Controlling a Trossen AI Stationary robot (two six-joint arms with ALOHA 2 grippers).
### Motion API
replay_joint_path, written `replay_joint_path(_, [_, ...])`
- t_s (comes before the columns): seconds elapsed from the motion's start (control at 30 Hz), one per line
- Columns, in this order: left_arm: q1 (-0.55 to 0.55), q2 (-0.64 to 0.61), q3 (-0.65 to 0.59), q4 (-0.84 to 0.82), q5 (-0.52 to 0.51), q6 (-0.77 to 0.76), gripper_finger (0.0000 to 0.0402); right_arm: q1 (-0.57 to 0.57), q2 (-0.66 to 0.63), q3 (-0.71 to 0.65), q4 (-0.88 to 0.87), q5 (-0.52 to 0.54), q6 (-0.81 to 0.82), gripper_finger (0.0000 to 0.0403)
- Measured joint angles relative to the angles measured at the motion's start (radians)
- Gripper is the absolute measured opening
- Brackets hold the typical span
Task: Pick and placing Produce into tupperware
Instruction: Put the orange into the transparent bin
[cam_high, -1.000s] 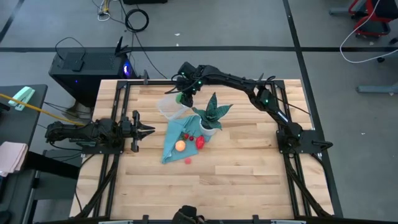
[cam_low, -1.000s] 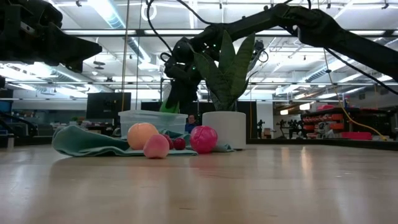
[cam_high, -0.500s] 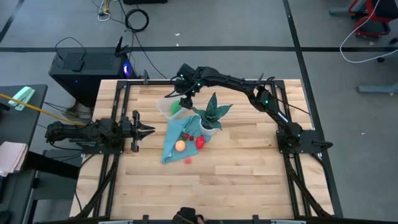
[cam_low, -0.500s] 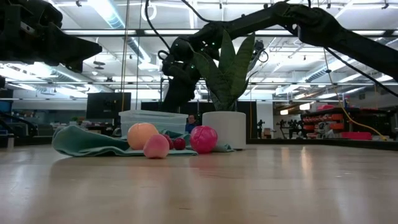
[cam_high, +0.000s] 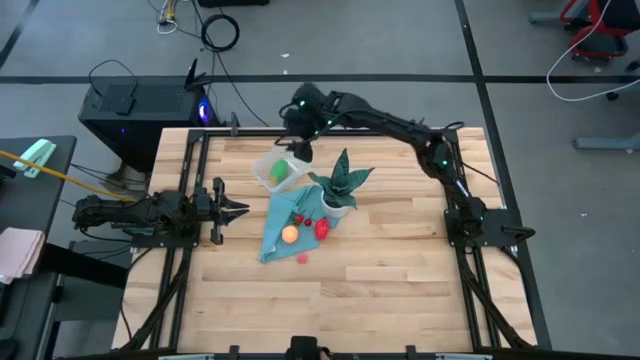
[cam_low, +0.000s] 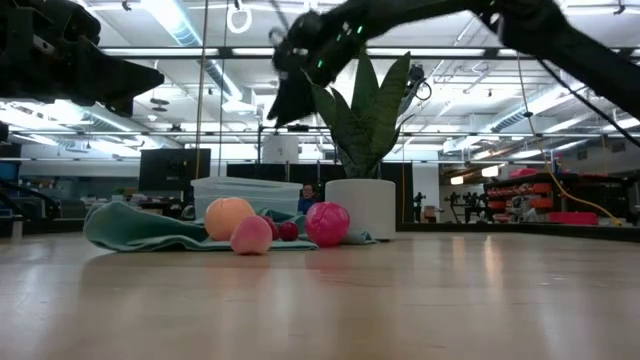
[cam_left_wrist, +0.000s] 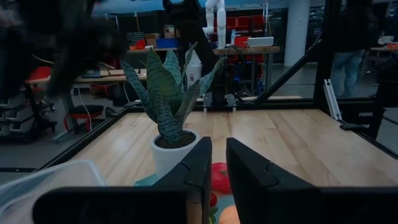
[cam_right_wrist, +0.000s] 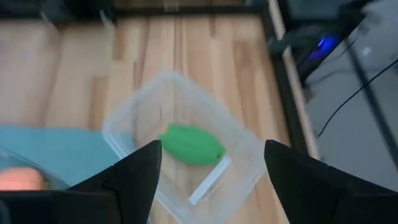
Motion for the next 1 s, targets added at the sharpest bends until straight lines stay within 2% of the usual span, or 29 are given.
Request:
replay_joint_path(0.17, [0.000,0.000,0.000,-0.001,0.000,0.000,0.0061,0.016,-0.142,0.002,-0.045,-0.006,0.031,0.0285])
replay_joint_path(0.5, [0.000,0.000,0.000,-0.002,0.000,-0.021,0.0053,0.091,-0.369,0.001,-0.314,-0.023,0.050,0.0271])
replay_joint_path(0.77, [0.000,0.000,0.000,-0.002,0.000,-0.025,0.0061,0.176,-0.509,0.001,-0.579,-0.027,0.224,0.0250])
replay_joint_path(0.93, [0.000,0.000,0.000,-0.002,0.000,-0.035,0.0058,0.284,-0.566,0.000,-0.668,-0.017,0.348,0.0246])
replay_joint_path(1.0, [0.000,0.000,0.000,-0.002,0.000,-0.045,0.0055,0.336,-0.584,0.000,-0.675,0.022,0.385,0.0246])
